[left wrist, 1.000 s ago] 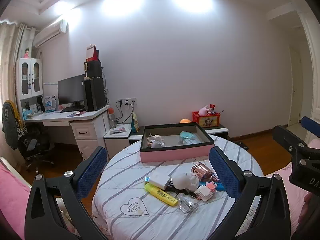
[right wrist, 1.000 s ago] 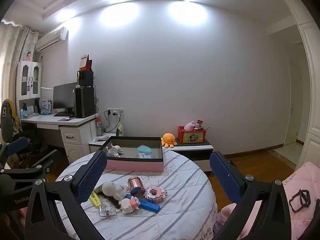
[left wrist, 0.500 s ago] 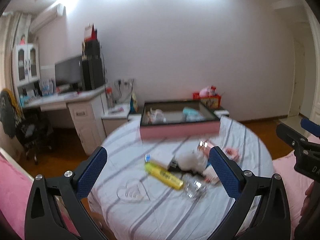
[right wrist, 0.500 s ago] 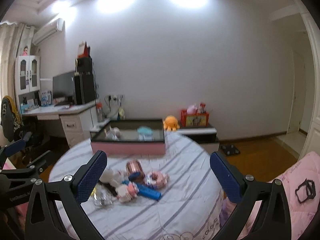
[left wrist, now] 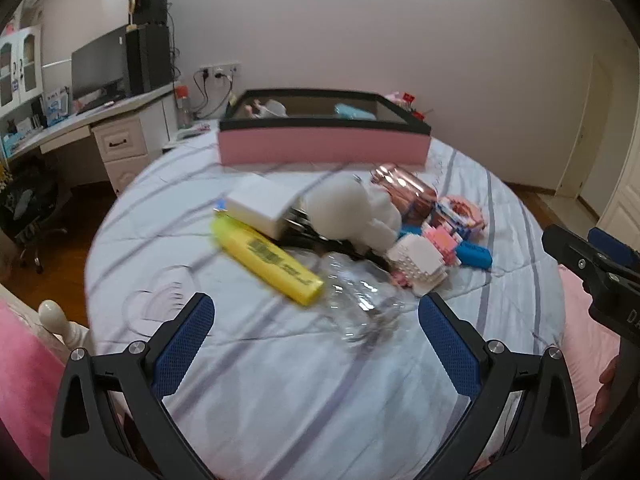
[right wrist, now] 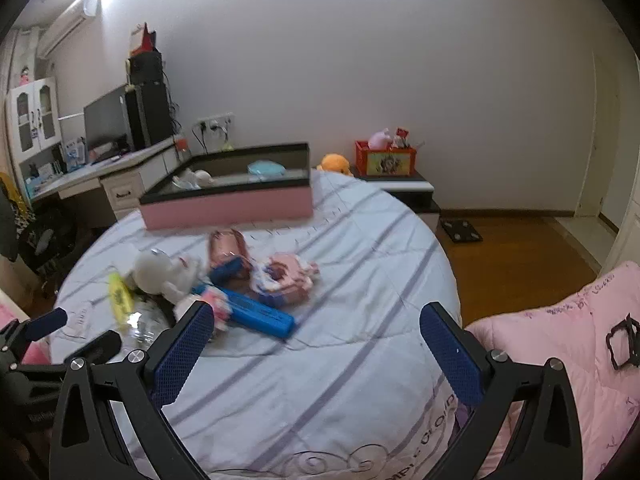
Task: Organize rigid objects
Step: 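Grasp the clear plastic piece with the left tool while the right tool grasps the pink block donut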
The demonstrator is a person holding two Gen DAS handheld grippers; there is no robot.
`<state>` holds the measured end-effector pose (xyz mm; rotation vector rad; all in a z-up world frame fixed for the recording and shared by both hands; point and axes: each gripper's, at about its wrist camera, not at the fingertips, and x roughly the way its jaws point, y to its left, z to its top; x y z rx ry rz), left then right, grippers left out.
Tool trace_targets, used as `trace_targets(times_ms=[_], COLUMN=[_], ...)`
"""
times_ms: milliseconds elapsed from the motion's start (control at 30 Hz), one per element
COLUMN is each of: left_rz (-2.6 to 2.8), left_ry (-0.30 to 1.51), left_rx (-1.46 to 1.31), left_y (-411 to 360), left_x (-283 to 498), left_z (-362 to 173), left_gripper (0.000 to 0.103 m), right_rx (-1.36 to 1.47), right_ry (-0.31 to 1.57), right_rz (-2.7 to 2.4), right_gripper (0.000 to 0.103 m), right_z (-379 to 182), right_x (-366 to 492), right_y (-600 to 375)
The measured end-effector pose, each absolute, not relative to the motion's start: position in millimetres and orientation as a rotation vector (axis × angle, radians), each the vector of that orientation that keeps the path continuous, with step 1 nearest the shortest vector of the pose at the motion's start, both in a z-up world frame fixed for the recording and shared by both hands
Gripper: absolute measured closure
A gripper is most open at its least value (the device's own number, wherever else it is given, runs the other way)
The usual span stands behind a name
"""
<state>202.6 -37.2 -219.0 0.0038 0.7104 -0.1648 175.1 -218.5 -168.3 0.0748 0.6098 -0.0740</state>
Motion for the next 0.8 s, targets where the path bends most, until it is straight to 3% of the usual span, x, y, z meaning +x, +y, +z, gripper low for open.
trace_targets(times_ms=[100,167,267,433,500,800], left_rz=[-0.174,-0.168,-0.171,-0.155,-0.179,-0.264], left_ry=[0.713,0.712,0.749,0.779,0.767,0.735], left_rx=[-0.003,0.003,0.026,0.056,0.051,0.025], left_y=[-48,-52,-59,-60,-58,-44], left_x=[208,212,222,231,230,221], left_z=[-223,-225,-231,-241,-239,-223], left_gripper=[0.001,0.016,0.029,0.032,0.053,0.052], right_rx=[0.084,0.088,0.094,0.102,0.102,0.047], right_ry=[0.634,0.65,0.666,0.68,0.687,0.721], right_rz=[-0.078,-0.078,-0.075,-0.064,-0.056,-0.015], right_gripper=[0.0,0.0,0.0,0.0,0.0,0.0], right_z=[-175,-180,-185,-190,-192,-199], right_x=[179,181,184,189,193,232], right_y=[-225,-228,-232,-235,-235,-220])
